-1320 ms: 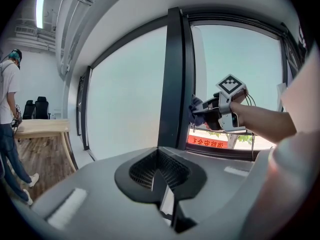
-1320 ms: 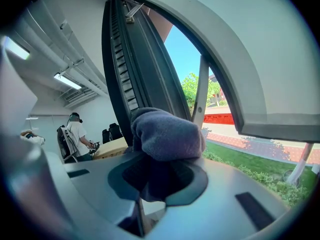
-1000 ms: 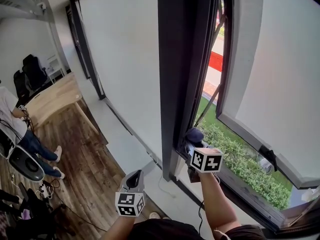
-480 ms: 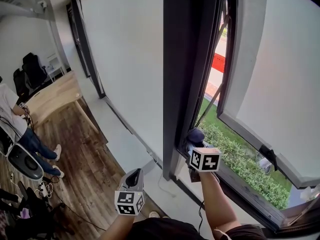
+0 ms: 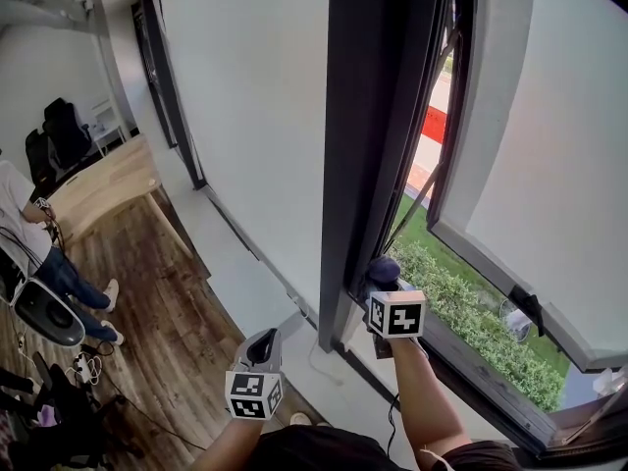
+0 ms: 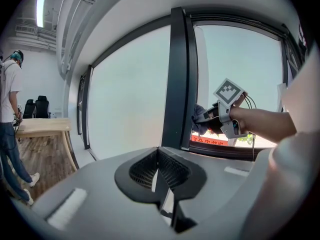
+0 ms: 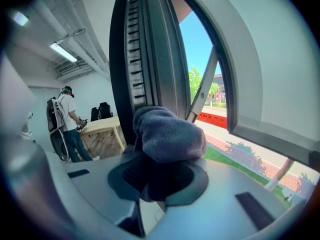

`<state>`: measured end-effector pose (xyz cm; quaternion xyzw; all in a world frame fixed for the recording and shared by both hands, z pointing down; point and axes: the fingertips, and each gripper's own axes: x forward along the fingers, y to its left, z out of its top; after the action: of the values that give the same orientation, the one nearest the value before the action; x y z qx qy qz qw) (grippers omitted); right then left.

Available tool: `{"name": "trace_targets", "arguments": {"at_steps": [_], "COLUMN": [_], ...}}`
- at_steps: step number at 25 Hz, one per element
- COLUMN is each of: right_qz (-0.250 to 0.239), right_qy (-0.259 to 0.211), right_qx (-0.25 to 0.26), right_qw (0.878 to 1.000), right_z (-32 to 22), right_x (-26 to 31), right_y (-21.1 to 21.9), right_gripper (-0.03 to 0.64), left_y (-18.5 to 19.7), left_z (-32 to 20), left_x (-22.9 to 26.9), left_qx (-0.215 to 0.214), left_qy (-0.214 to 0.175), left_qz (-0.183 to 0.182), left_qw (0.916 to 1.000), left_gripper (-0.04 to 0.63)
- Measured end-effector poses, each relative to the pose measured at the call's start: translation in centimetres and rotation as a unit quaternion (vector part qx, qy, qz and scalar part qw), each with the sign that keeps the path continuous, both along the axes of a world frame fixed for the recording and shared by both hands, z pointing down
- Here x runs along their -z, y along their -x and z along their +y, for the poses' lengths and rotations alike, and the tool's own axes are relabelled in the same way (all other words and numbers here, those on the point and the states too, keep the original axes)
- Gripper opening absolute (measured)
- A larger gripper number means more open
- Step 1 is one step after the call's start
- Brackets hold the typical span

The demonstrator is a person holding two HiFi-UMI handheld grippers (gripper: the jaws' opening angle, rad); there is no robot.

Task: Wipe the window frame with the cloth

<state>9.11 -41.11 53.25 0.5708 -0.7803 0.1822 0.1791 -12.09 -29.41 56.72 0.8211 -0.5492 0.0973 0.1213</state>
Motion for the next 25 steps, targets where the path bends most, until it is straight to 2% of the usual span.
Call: {"name": "trace_targets", "arguments": {"at_steps": [8, 16, 19, 22, 25], "right_qz": [0.017, 0.036, 0.083, 0.151, 0.188], "right_qy": [0.049, 0.050, 0.071, 0.130, 0.116], "right_qx": [0.011, 0.016, 0.022, 0.027, 0.022], "right_qw": [0.999, 0.998, 0.994, 0.980, 0.975], "right_z": [-0.3, -0.1, -0.2, 0.3, 0.2], "right_x": [-2.6, -2.7, -4.0, -8.1, -9.0], "right_y": [-0.1, 0.3, 0.3, 0.1, -0.5], "right_gripper": [0.067, 0.067, 0.069, 0.074, 0.077], "left_y": [0.2, 0.5, 0.2, 0.1, 0.3], "left_z": [-0.2, -0.1, -0.3, -0.3, -0.3], "left_x": [-0.1, -0.3, -0.2, -0.2, -0.6], "left_qx": [0.004, 0.004, 0.003, 0.003, 0.010], "left_qy": [0.002, 0.005, 0.005, 0.005, 0.007], "left_qz": [0.001, 0.002, 0.002, 0.003, 0.002], "left_qw": [1.0000, 1.0000, 1.0000, 1.0000, 0.9999], "left_gripper": [0.006, 0.006, 0.006, 0.006, 0.006]}}
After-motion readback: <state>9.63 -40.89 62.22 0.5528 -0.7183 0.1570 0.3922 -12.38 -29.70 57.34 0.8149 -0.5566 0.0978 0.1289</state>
